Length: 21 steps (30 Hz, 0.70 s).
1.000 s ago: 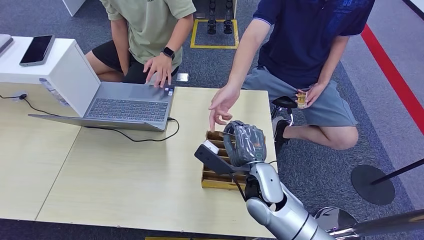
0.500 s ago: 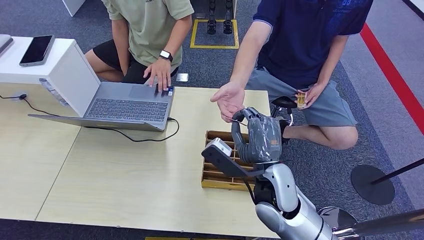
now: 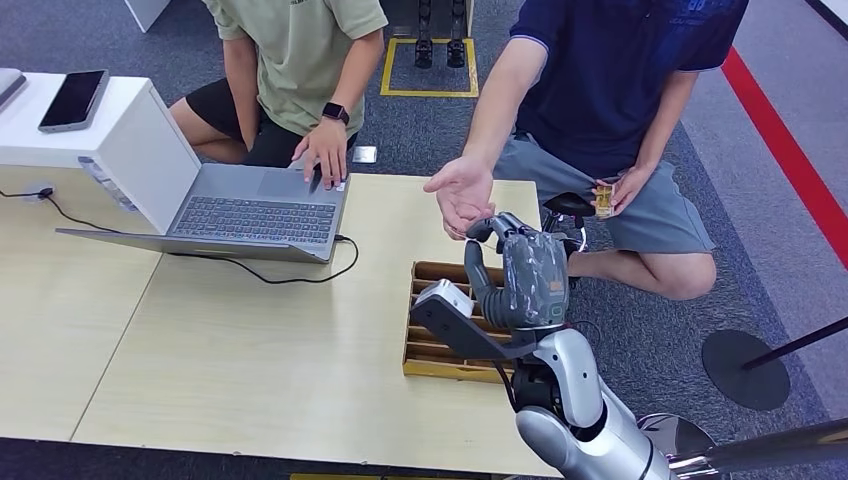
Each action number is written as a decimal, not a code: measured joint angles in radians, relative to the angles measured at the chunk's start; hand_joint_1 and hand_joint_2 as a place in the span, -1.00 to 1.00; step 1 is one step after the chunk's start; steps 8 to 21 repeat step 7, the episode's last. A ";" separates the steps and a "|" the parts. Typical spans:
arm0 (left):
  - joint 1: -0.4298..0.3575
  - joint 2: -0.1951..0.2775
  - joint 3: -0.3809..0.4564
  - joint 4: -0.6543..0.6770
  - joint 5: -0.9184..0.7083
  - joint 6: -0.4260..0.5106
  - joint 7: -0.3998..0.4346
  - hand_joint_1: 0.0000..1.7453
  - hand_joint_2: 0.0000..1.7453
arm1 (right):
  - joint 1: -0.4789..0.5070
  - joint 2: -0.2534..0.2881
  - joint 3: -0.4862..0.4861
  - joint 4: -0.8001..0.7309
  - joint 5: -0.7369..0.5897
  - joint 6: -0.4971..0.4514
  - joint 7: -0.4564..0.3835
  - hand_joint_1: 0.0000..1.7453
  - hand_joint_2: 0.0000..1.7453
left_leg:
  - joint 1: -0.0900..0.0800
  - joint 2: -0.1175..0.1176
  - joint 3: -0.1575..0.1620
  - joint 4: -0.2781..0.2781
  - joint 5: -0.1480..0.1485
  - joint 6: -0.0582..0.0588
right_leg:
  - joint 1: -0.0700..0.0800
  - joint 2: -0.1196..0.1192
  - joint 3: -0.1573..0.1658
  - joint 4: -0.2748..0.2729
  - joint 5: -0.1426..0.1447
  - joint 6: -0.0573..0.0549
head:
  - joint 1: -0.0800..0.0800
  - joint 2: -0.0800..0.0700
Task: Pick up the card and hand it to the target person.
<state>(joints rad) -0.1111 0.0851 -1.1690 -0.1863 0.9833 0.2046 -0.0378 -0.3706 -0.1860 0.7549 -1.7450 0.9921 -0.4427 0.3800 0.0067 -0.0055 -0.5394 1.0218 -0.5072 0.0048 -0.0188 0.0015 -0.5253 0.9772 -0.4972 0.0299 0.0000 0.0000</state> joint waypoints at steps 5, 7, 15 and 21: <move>0.000 -0.001 0.001 0.001 0.003 0.008 0.012 -1.00 -1.00 | -0.001 0.000 0.002 0.002 -0.002 0.003 0.002 -1.00 1.00 | 0.000 0.000 0.000 0.000 0.000 0.000 | 0.000 0.000 0.000 0.000 0.000 0.000 | 0.000 0.000; 0.000 -0.001 0.000 0.001 0.003 0.016 0.014 -1.00 -1.00 | 0.000 0.001 0.003 0.004 -0.002 0.004 0.003 -1.00 1.00 | 0.000 0.000 0.000 0.000 0.000 0.000 | 0.000 0.000 0.000 0.000 0.000 0.000 | 0.000 0.000; 0.000 -0.001 0.000 0.001 0.003 0.016 0.014 -1.00 -1.00 | 0.000 0.001 0.003 0.004 -0.002 0.004 0.003 -1.00 1.00 | 0.000 0.000 0.000 0.000 0.000 0.000 | 0.000 0.000 0.000 0.000 0.000 0.000 | 0.000 0.000; 0.000 -0.001 0.000 0.001 0.003 0.016 0.014 -1.00 -1.00 | 0.000 0.001 0.003 0.004 -0.002 0.004 0.003 -1.00 1.00 | 0.000 0.000 0.000 0.000 0.000 0.000 | 0.000 0.000 0.000 0.000 0.000 0.000 | 0.000 0.000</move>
